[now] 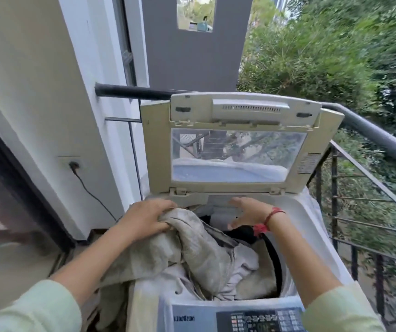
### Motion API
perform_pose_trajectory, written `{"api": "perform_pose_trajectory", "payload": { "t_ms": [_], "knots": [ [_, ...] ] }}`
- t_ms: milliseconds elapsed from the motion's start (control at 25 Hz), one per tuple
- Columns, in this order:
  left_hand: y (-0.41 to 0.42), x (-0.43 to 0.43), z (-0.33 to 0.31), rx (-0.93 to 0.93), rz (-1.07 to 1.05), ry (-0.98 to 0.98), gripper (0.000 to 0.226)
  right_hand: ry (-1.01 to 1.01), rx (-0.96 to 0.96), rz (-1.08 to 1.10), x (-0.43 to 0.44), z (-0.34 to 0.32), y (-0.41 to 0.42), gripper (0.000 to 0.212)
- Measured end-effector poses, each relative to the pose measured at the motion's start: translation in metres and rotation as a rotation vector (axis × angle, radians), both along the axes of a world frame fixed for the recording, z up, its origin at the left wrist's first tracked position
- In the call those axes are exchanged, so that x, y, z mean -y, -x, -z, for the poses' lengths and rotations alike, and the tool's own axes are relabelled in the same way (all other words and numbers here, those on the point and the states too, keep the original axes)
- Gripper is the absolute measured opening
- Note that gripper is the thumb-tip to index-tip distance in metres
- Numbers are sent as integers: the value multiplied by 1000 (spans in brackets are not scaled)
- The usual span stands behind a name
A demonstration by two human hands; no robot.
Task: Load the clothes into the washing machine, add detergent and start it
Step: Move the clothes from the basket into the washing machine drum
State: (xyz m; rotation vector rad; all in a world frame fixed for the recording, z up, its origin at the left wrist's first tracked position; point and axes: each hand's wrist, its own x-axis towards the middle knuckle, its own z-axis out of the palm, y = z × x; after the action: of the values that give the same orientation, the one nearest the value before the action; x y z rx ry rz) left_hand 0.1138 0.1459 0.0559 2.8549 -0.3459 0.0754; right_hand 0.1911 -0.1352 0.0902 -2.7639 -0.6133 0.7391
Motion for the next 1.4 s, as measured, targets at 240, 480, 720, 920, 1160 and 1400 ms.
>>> {"api": "perform_pose_trajectory", "payload": {
  "t_ms": [240, 480, 720, 920, 1160, 1400],
  "knots": [
    [38, -76, 16, -187, -78, 173, 86, -363, 33, -83, -133, 60, 37, 110],
    [64, -102, 79, -429, -329, 160, 127, -307, 272, -164, -155, 91, 70, 53],
    [66, -38, 45, 228, -349, 589, 26, -434, 790, 56, -10, -52, 48, 56],
    [15, 50, -13, 566, -258, 552, 19, -291, 993, 445, 81, -15, 24, 28],
    [66, -3, 78, -59, -119, 402, 30, 88, -119, 174, 35, 107, 32, 48],
    [106, -135, 118, -401, -457, 309, 87, -304, 201, -67, -162, 60, 41, 85]
  ]
}}
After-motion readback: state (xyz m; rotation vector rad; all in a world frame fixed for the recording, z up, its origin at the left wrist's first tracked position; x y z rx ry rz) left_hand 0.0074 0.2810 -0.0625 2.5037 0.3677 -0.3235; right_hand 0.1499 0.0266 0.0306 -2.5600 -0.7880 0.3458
